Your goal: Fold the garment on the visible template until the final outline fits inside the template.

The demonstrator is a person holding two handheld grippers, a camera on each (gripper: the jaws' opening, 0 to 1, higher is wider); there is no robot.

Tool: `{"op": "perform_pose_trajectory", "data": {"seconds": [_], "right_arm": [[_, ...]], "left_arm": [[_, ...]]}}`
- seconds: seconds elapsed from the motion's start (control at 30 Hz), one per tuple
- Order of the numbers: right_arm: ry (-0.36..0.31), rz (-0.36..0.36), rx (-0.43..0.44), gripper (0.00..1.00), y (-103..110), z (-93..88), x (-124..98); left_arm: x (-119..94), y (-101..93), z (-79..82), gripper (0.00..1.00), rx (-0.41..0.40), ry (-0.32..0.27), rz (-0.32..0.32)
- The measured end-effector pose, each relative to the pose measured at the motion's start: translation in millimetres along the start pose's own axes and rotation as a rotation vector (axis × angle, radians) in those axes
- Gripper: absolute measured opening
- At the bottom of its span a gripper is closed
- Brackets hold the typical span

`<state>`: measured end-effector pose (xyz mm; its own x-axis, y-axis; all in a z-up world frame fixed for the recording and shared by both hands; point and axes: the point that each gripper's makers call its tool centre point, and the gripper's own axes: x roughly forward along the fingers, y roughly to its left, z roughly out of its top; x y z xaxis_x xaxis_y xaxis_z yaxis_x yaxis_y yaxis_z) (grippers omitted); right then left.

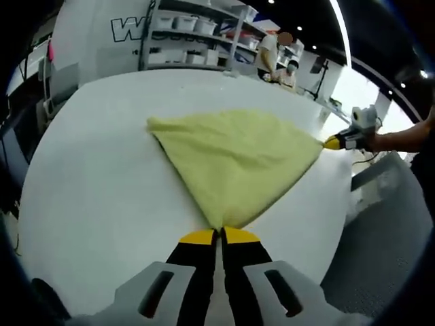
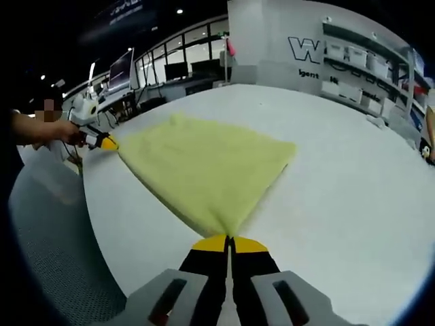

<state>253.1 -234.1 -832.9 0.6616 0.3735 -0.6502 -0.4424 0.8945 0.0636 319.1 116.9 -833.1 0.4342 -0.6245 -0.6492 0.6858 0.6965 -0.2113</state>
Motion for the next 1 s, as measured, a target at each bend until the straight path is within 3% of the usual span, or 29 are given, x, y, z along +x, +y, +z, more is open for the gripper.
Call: {"op": "perform_pose_trajectory", "data": {"seconds": [1.0], "right_arm": [[0.009, -0.009, -0.023, 0.00, 0.6, -10.3, 3.0]], "left_arm": [[0.3, 0.8, -4.8, 0.04, -0.031, -0.022, 0.036]]}}
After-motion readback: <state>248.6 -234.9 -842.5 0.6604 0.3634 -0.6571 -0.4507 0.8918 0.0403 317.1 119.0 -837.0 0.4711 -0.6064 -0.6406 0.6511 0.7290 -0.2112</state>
